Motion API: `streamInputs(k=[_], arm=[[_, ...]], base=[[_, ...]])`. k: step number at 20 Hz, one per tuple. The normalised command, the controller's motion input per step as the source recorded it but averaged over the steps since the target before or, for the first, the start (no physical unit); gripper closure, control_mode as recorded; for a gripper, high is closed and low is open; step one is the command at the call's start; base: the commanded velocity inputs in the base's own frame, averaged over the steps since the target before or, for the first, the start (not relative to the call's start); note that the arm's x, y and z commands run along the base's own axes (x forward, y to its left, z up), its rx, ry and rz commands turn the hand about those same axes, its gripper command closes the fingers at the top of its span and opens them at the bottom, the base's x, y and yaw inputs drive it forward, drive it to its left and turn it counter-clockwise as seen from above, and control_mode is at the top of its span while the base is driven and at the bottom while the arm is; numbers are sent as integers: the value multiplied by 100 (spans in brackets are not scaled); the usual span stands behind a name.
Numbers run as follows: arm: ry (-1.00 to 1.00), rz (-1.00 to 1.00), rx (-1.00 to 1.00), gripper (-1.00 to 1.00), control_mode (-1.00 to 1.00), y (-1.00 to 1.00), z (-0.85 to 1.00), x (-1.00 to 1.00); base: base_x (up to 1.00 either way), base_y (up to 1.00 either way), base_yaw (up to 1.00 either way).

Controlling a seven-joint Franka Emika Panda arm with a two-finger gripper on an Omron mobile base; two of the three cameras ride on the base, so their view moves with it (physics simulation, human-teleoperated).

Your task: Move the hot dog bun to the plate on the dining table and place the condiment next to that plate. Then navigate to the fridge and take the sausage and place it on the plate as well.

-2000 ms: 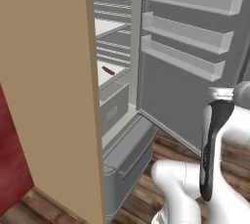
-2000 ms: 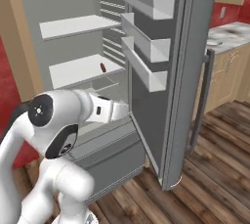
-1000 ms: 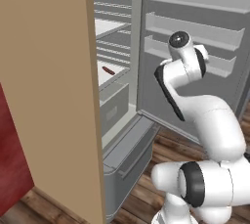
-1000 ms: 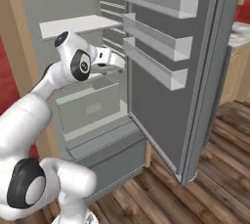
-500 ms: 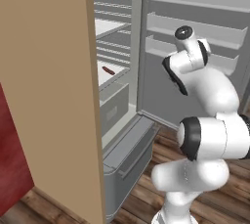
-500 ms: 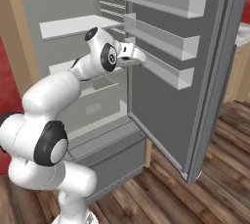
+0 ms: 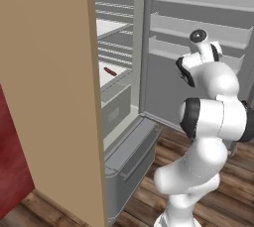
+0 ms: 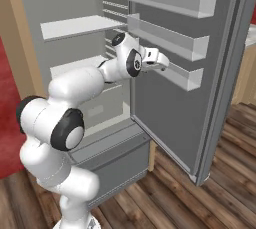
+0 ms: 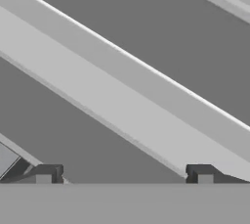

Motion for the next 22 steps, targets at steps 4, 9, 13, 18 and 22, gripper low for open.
streamInputs(k=[4, 9, 13, 18, 22], arm=[[-11, 2, 0, -100, -100, -29, 0, -27], [-24, 10, 0, -100, -100, 19, 15, -99], [-11, 11, 0, -100, -100, 80, 15, -100], [3, 14, 0, -100, -100, 100, 26, -87], [13, 13, 0, -100, -100, 100, 41, -68]], base=[[0, 0, 0], [0, 0, 0], [0, 0, 0], [0, 0, 0], [0, 0, 0]])
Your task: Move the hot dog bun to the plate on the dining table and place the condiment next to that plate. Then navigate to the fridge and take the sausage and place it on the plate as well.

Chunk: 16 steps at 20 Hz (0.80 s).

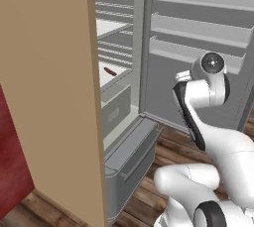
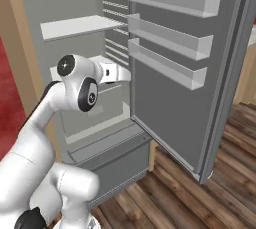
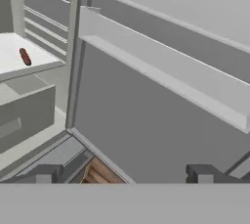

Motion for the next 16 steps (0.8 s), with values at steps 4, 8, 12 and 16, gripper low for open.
streamInputs(k=[4, 8, 12, 16], arm=[[16, 11, 0, -100, -100, 94, 34, -58], [2, 1, 0, -100, -100, 32, 3, -28], [0, 0, 0, -100, 100, 1, 0, -2], [0, 0, 0, -100, 100, 0, 0, 0]], base=[[0, 0, 0], [0, 0, 0], [4, 0, 0], [67, -21, 3]])
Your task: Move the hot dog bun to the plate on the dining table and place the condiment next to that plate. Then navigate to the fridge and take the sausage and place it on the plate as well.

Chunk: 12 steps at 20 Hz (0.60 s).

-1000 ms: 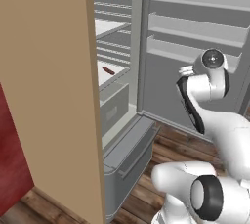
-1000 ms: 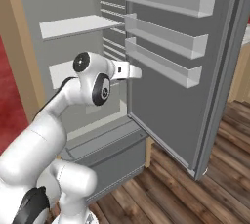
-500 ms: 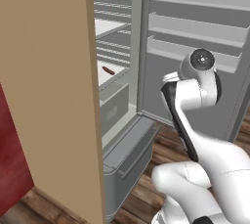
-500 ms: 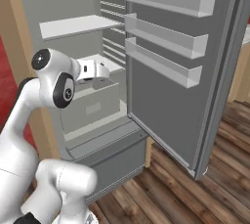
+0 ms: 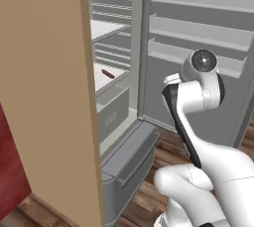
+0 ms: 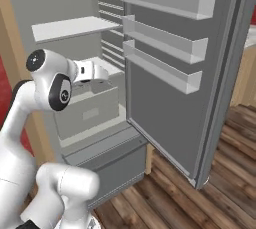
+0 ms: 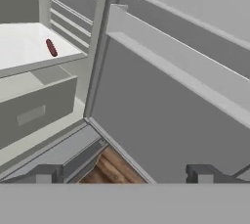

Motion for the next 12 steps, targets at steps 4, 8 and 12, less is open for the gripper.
streamInputs(k=[4, 8, 12], arm=[[0, 0, 0, -100, 100, 0, 0, 0], [0, 0, 0, -100, 100, 0, 0, 0], [0, 0, 0, -100, 100, 0, 0, 0]], base=[[89, -34, 23], [62, -4, 43], [3, 0, 51]])
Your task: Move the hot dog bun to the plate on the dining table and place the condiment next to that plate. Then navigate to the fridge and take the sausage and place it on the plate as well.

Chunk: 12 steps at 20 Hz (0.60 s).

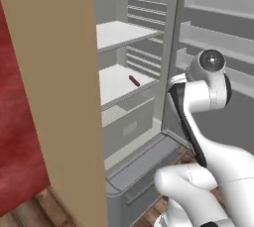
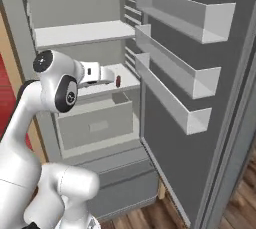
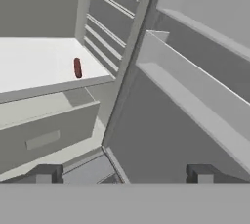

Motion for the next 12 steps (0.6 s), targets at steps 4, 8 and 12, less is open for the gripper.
streamInputs(k=[4, 8, 12], arm=[[0, 0, 0, -100, 100, 0, 0, 0], [0, 0, 0, -100, 100, 0, 0, 0], [0, 0, 0, -100, 100, 0, 0, 0]], base=[[11, -33, 51], [27, -53, 47], [19, -70, 42]])
